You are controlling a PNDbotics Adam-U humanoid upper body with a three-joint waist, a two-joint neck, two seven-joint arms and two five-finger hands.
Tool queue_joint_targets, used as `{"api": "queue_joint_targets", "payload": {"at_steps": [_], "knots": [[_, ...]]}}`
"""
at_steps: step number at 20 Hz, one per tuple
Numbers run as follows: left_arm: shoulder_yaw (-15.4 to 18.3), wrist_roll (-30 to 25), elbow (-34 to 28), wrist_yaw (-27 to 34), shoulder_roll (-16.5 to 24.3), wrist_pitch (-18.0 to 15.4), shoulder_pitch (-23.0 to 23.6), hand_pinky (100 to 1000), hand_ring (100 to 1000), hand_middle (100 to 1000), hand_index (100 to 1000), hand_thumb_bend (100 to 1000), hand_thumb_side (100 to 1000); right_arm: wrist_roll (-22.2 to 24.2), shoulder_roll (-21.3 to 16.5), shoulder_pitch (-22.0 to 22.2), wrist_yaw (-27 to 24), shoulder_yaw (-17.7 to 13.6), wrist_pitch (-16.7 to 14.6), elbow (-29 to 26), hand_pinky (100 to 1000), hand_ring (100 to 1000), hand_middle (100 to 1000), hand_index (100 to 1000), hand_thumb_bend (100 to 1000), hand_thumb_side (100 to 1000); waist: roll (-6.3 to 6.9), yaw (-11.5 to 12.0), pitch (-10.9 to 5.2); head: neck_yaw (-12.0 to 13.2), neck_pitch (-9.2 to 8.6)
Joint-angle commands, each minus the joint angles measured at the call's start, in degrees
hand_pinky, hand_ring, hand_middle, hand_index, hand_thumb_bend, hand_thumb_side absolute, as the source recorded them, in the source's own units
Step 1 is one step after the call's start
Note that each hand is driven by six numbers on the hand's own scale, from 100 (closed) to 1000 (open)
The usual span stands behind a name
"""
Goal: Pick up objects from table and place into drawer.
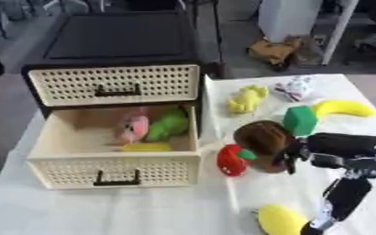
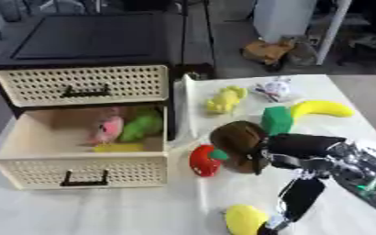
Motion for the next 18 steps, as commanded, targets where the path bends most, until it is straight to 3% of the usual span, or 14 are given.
{"api": "queue_joint_targets", "payload": {"at_steps": [1, 9, 12, 14, 18], "knots": [[0.44, 0.02, -0.88, -0.02, 1.24, -0.42, -0.23, 141, 254, 297, 744, 100, 886, -0.26, 0.03, -0.18, 1.74, -0.09, -0.59, 1.52, 715, 810, 595, 847, 1000, 627, 0.14, 0.15, -0.72, -0.23, 0.37], [0.47, -0.07, -0.88, 0.06, 1.14, -0.58, -0.36, 140, 254, 312, 740, 100, 881, 0.11, 2.57, 1.66, 3.71, 0.63, -0.88, 4.48, 712, 804, 584, 822, 1000, 607, 0.25, 0.4, -0.48, -0.29, 0.52], [0.45, -0.15, -0.88, 0.04, 1.08, -0.64, -0.35, 140, 254, 312, 739, 100, 881, -0.39, 2.47, 2.29, 4.27, 0.46, -1.15, 4.55, 706, 797, 572, 819, 1000, 601, 0.31, 0.41, -0.44, -0.21, 0.51], [0.49, -0.18, -0.88, -0.01, 1.05, -0.68, -0.24, 139, 254, 312, 739, 100, 880, -0.77, 2.25, 2.8, 4.51, 0.36, -1.52, 4.32, 698, 789, 560, 877, 1000, 587, 0.35, 0.34, -0.44, -0.17, 0.59], [0.51, -0.34, -0.88, -0.12, 0.94, -0.73, -0.1, 138, 254, 312, 738, 100, 880, -1.44, 1.88, 3.52, 4.47, 0.04, -1.95, 3.54, 689, 781, 546, 851, 1000, 582, 0.39, 0.1, -0.47, -0.11, 0.59]]}}
